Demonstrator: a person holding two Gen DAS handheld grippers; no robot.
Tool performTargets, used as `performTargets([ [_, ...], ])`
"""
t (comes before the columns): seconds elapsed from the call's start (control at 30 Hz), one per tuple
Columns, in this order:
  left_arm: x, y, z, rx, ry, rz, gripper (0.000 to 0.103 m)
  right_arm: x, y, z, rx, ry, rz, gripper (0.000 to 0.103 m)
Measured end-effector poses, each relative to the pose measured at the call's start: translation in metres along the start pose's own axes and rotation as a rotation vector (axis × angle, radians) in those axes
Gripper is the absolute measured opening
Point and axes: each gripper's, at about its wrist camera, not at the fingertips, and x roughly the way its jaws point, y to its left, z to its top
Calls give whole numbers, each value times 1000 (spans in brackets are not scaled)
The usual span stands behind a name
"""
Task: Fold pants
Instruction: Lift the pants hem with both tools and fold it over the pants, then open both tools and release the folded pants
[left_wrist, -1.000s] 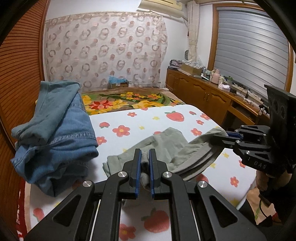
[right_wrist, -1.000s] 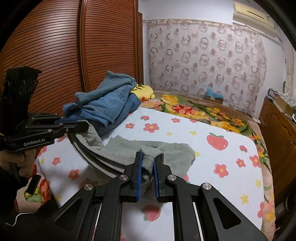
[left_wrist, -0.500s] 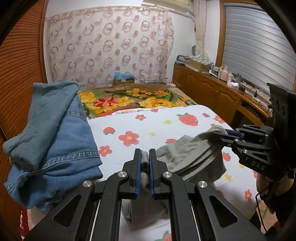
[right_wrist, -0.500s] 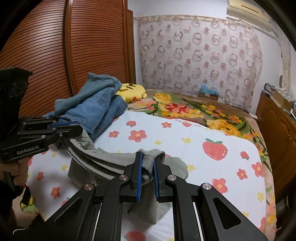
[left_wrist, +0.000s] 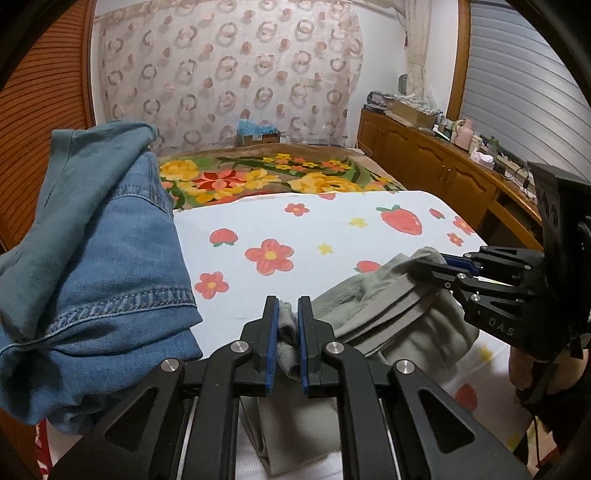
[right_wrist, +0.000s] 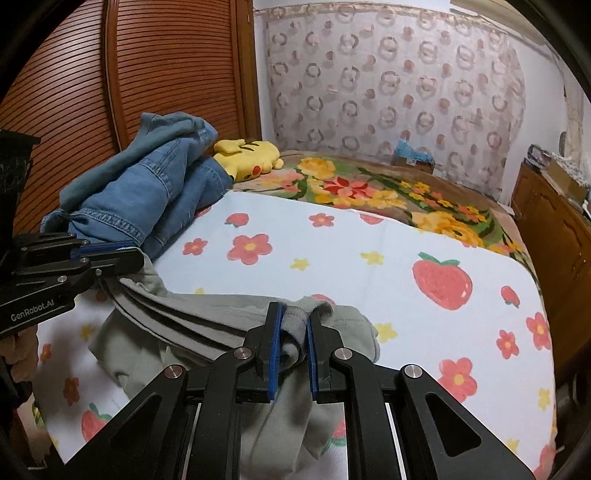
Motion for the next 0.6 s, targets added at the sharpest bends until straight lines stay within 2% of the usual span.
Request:
performTargets([
  [0.1,-6,1,0,4,-8,16,30,-6,-1,0,10,-14,-8,22],
  [0.17,-12,2,-1,3,-25,19,46,-11,-3,-4,12,-23,-3,28],
  [0.2,-14,2,-2,2,-30,17,48,-13,-2,-4,11,-25,-6,29],
  [0.3,-19,2,-8,13,-26,7,49,-22,-3,-7,7,-25,-1,30],
  [0.4,-23,2,-19,17,-15,-3,51,-32,-7,-15,7,-20,4,39],
  [0.6,-19,-1,-43,17,23,-22,51,-45,-11,-37,11,36,36,39],
])
